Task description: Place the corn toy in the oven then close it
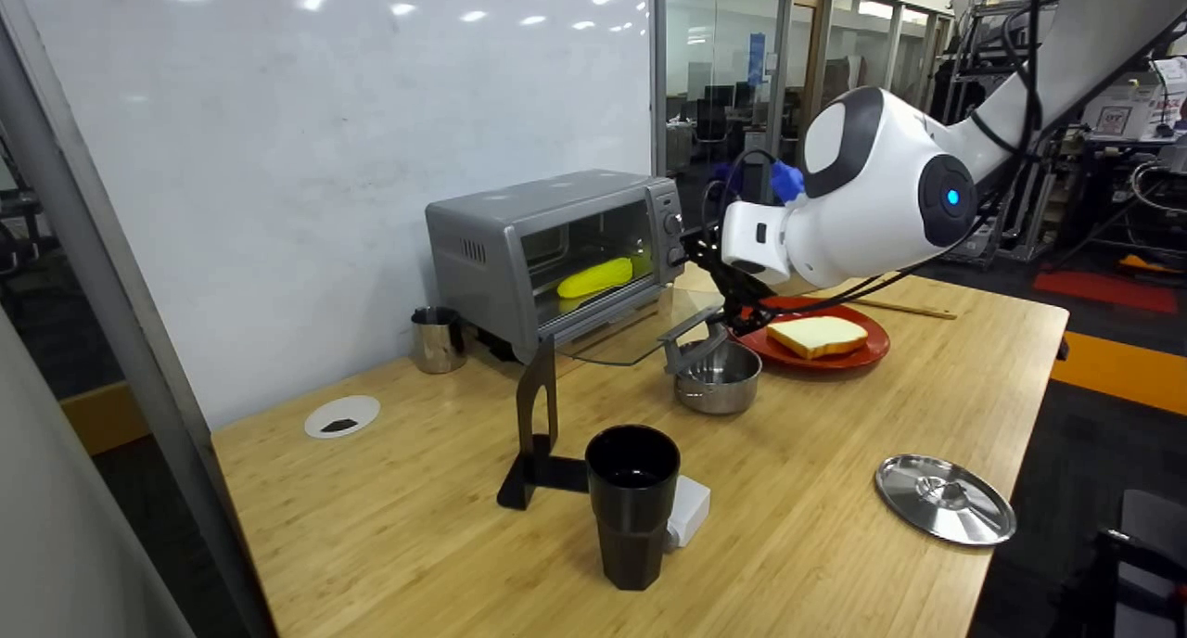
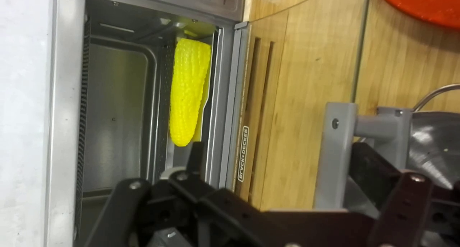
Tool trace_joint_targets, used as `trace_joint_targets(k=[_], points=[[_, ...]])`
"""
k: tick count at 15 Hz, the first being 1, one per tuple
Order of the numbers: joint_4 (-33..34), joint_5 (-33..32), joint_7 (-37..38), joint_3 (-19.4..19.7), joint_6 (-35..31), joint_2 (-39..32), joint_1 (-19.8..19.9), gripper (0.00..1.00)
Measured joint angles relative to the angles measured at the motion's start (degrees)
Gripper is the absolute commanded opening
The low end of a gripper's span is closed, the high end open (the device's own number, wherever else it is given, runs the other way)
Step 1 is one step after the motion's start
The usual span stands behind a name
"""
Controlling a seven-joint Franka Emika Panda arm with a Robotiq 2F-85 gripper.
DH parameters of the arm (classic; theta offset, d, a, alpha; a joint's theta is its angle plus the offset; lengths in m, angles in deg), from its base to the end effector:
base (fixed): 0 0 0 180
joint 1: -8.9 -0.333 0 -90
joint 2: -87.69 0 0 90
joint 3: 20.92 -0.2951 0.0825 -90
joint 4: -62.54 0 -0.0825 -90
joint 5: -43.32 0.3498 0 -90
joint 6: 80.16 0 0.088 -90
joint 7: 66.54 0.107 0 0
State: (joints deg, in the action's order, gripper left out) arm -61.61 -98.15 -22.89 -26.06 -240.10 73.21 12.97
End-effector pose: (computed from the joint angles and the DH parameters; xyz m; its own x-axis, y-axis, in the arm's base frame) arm 0.5057 0.0381 0.2694 0.0726 0.9701 -0.2318 0.5593 0.1528 0.8148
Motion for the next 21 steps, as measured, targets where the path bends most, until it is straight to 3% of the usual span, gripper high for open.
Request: trace_joint_targets(k=[17, 21], points=[[-0.49, 1.64, -1.47, 0.27, 1.87, -0.09, -0.04, 1.00], [-0.49, -4.10, 1.56, 0.03, -0.23, 0.05, 0.03, 1.00]])
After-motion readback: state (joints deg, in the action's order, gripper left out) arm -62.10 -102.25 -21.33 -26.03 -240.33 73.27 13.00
